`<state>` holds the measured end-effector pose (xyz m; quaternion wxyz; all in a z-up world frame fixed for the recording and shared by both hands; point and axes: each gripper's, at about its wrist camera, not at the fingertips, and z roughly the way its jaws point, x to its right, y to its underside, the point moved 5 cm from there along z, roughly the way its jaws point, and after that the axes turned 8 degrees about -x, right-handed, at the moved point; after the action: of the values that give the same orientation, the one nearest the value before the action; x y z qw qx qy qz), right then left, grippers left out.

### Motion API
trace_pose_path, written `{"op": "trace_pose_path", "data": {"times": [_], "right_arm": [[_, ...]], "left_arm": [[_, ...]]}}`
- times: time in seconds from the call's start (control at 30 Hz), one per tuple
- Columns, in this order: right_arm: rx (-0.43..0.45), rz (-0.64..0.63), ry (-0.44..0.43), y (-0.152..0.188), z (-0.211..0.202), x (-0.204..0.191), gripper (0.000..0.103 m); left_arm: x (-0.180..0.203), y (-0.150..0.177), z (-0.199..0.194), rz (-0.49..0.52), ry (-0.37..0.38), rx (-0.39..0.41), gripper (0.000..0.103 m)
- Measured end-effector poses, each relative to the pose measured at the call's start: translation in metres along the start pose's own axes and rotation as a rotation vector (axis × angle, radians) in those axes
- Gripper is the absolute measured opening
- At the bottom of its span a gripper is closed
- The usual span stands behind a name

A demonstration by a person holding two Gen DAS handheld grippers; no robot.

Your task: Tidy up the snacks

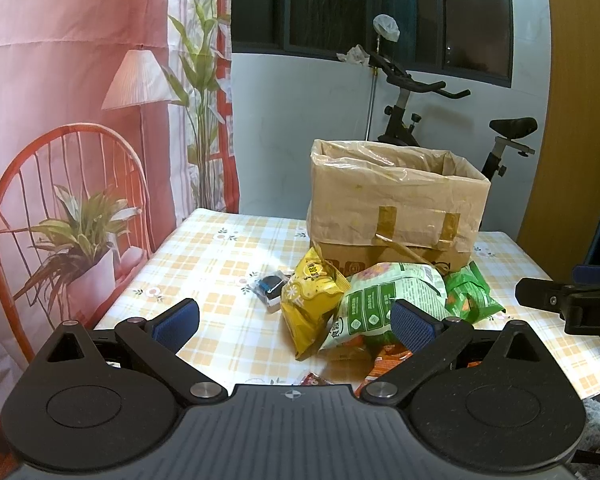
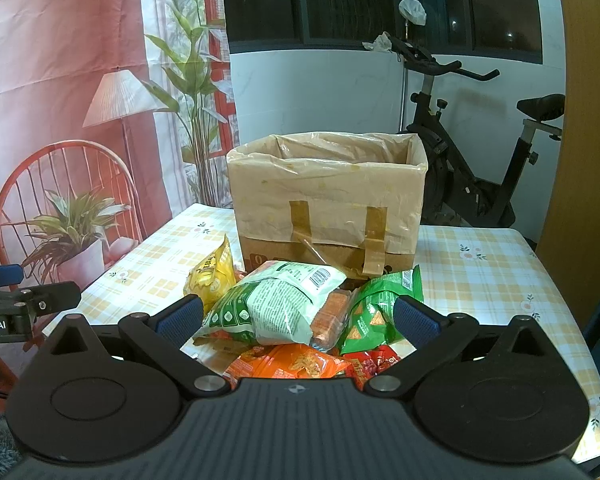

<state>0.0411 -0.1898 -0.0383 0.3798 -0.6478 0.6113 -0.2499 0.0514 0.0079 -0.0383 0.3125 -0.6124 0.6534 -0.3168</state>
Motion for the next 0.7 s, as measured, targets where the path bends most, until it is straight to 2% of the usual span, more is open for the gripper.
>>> {"op": "trace_pose_path", "data": {"times": [0.6, 0.7], "right_arm": [[-0.005, 0.004, -0.001, 0.002, 0.0005, 0.0006, 0.103], [-0.008, 0.014, -0.004, 0.0032, -0.0001, 0.0017, 0.103]], "left_arm": [[-0.001, 0.0007, 0.0015, -0.004, 0.001, -0.003, 0.102], [-0.0035, -0.002, 0.0047, -0.001, 0.022, -0.006, 0.102]]}}
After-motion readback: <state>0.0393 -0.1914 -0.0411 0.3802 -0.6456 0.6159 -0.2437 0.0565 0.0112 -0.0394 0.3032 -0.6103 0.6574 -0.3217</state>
